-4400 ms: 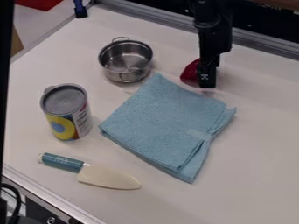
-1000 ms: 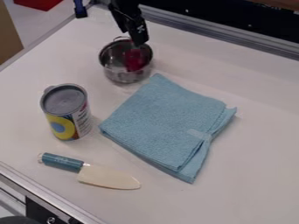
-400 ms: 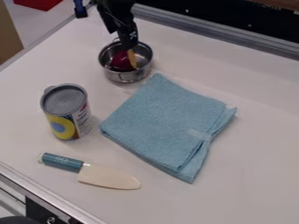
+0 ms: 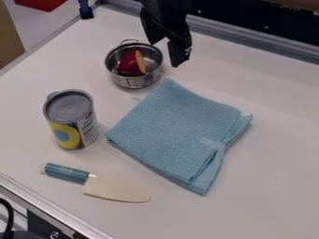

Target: Move the red object inside the silver pot

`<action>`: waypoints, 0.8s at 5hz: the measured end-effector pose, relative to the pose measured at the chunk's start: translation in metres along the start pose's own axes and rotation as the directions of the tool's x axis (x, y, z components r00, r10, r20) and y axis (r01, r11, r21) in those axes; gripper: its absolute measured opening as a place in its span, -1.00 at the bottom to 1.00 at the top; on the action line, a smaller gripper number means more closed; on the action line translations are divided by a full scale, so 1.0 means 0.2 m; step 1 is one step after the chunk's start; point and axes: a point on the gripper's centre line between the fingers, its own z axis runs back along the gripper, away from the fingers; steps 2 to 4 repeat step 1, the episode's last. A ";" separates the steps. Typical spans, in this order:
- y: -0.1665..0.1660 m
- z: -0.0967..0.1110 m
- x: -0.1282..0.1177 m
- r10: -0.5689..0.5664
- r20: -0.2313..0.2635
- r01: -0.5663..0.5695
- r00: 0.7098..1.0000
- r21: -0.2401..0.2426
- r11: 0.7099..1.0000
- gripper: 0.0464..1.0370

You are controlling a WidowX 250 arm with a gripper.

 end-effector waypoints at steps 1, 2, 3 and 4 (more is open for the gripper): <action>-0.14 -0.01 -0.07 0.137 -0.037 -0.138 0.990 -0.013 0.990 0.93; -0.14 -0.01 -0.07 0.137 -0.037 -0.138 0.990 -0.013 0.990 0.93; -0.14 -0.01 -0.07 0.137 -0.037 -0.138 0.990 -0.013 0.990 0.93; -0.14 -0.01 -0.07 0.137 -0.037 -0.138 0.990 -0.013 0.990 0.93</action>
